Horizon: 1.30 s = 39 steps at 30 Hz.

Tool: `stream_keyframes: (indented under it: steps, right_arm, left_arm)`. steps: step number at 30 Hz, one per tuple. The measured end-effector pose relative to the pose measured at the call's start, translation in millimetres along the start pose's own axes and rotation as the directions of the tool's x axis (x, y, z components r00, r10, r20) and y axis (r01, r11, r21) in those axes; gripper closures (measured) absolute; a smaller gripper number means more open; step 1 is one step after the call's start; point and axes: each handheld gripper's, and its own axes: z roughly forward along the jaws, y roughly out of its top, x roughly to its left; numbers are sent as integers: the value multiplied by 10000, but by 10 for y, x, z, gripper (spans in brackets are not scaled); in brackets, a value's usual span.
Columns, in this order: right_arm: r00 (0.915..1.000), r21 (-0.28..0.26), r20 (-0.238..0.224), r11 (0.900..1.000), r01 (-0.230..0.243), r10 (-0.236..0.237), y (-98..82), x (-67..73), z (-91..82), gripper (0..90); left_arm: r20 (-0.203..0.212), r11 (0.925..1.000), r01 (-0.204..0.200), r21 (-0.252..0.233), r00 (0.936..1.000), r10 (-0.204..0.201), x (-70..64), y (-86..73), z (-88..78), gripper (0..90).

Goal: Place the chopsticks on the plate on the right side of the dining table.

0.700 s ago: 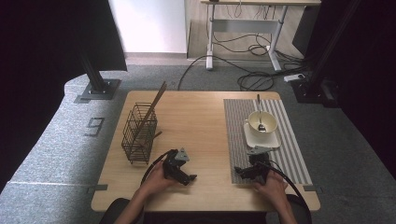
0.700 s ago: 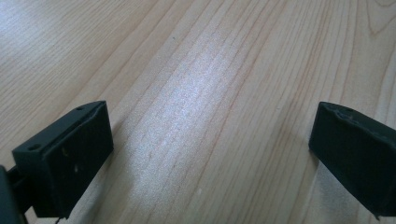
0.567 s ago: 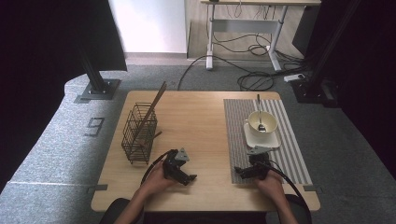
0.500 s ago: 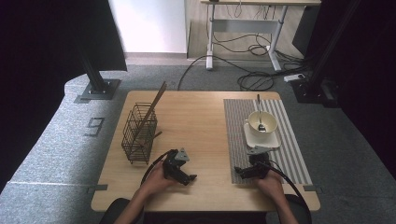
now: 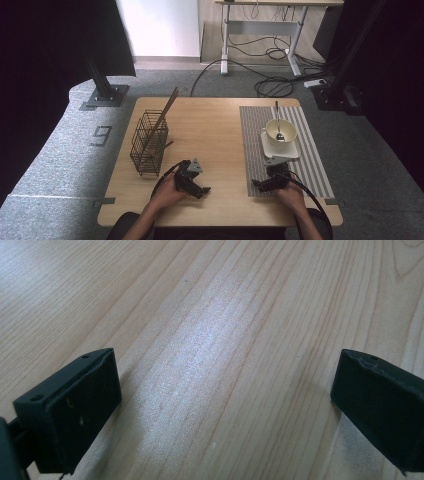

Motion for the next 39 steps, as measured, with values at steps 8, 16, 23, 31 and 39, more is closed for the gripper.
stream_keyframes:
  steps: [8, 16, 23, 31, 39]
  right_arm:
    - [9990, -90, -438, 9999, 80, -84, 127, 69, -90, 0]
    - [9955, -574, -657, 9963, 647, -684, 252, 157, -194, 0]
    - [9907, -927, -1117, 9934, 678, -780, 441, 251, -317, 0]
    - [9859, -893, -1155, 9898, 1110, -1210, 599, 352, -361, 0]
    - [9765, -1019, -1670, 9875, 1206, -1365, 835, 436, -379, 0]
  left_arm:
    - [-19, 10000, 33, 0, 10000, -33, -16, -16, -14, 0]
    - [-77, 10000, 86, 2, 9999, -86, -58, -54, -47, 0]
    - [-103, 10000, 81, 38, 9999, -81, -116, -151, -134, 0]
    - [-150, 9999, 163, 38, 9998, -162, -159, -211, -186, 0]
    - [-145, 9999, 168, 36, 9998, -168, -196, -268, -237, 0]
